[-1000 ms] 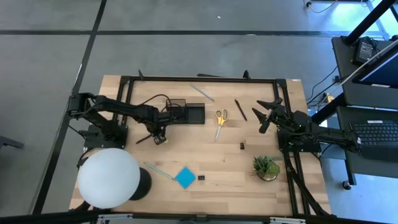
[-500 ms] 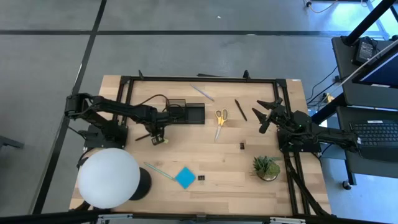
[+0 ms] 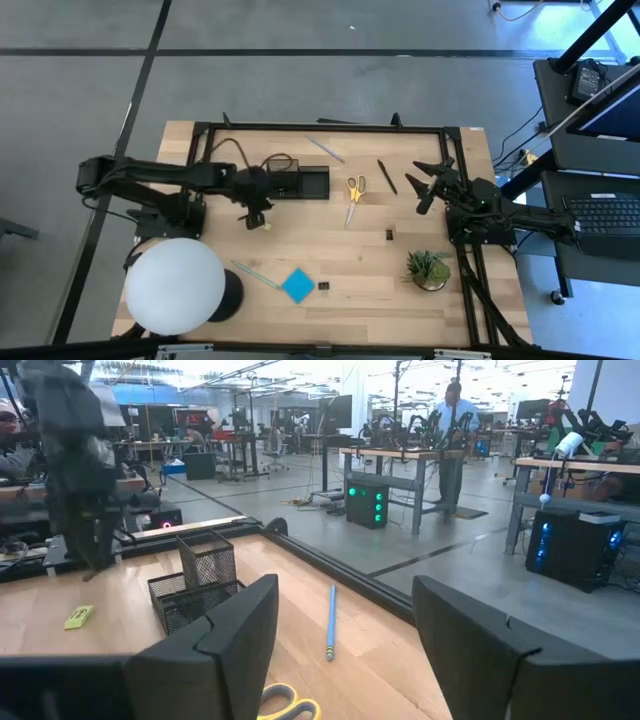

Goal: Pick and place office supplies into organizer
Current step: Put the left black pen into the black desk organizer

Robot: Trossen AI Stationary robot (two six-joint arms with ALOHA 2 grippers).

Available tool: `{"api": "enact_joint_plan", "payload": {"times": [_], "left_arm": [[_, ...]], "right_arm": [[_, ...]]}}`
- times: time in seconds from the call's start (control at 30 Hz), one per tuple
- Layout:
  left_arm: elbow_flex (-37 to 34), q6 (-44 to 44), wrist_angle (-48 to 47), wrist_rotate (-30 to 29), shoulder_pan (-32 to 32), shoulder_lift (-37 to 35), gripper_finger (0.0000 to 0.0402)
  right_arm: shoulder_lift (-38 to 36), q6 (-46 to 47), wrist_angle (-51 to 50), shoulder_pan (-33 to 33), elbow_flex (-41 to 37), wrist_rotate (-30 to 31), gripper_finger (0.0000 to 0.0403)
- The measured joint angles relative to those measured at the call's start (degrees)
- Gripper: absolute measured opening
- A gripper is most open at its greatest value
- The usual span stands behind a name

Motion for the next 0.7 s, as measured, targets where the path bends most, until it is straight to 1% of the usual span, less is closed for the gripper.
{"api": "enact_joint_plan", "payload": {"times": [0.07, 0.17, 0.3, 0.4, 0.53, 0.7], "left_arm": [[0.06, 1.36, 3.27, 0.53, 0.43, -2.66, 0.0043], [0.07, 4.03, 8.18, -0.31, 1.37, -6.11, 0.0044], [0.09, 8.68, 14.96, -0.5, 2.93, -9.3, 0.0044], [0.11, 11.74, 20.41, -0.64, 4.28, -10.49, 0.0044], [0.15, 16.37, 26.84, -2.62, 6.5, -10.82, 0.0044], [0.17, 19.49, 29.84, -4.19, 9.54, -10.81, 0.0036]], "right_arm": [[-0.02, 0.01, 0.0, 0.0, 0.0, 0.0, 0.0233], [-0.02, -0.09, 0.0, 0.0, 0.0, 0.02, 0.0233], [-0.01, -0.06, 0.02, 0.0, 0.0, 0.01, 0.0233], [-0.01, -0.01, 0.02, 0.02, 0.0, 0.02, 0.0233], [-0.01, -0.07, 0.05, 0.0, 0.0, 0.04, 0.0233], [-0.02, -0.02, 0.07, 0.0, 0.0, 0.04, 0.0233]]}}
